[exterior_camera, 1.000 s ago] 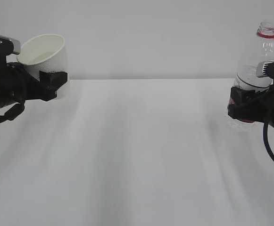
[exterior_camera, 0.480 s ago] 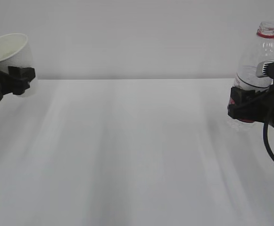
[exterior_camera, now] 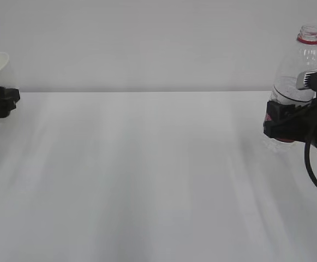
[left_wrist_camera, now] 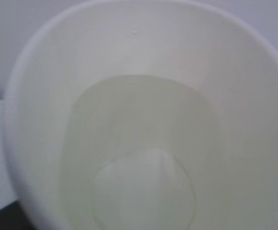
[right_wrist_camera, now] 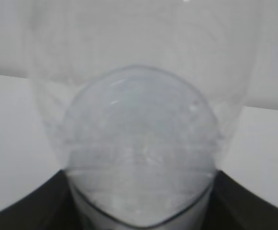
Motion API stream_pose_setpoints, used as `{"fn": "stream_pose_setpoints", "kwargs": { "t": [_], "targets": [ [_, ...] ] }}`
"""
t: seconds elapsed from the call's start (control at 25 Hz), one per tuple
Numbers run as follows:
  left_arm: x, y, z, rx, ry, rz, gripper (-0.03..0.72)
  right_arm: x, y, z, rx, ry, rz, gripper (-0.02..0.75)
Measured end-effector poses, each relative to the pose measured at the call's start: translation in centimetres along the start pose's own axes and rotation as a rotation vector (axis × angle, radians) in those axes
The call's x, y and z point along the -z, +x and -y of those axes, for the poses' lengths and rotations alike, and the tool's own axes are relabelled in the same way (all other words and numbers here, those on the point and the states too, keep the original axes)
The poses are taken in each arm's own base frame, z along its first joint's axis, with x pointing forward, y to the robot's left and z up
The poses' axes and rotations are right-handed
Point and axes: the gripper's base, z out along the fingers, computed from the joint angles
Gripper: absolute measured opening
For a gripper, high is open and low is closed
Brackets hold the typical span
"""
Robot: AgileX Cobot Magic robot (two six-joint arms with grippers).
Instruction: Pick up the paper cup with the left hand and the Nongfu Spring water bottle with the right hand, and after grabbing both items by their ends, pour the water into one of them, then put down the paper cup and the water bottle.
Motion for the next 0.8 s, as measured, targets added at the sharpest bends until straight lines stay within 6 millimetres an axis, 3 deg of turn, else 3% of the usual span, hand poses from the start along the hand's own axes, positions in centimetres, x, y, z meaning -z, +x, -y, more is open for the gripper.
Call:
{"fn": "stream_pose_setpoints", "kwargs": {
  "t": [0.6,0.8],
  "targets": [
    [-2.8,5.1,-0.5,0.001,0.028,-0.015,0.496,0.0,0.0,0.0,0.0,0.0,0.0,0.43],
    [-3.0,5.4,-0.5,-0.039,0.038,0.019,0.496,0.0,0.0,0.0,0.0,0.0,0.0,0.43]
  ]
}}
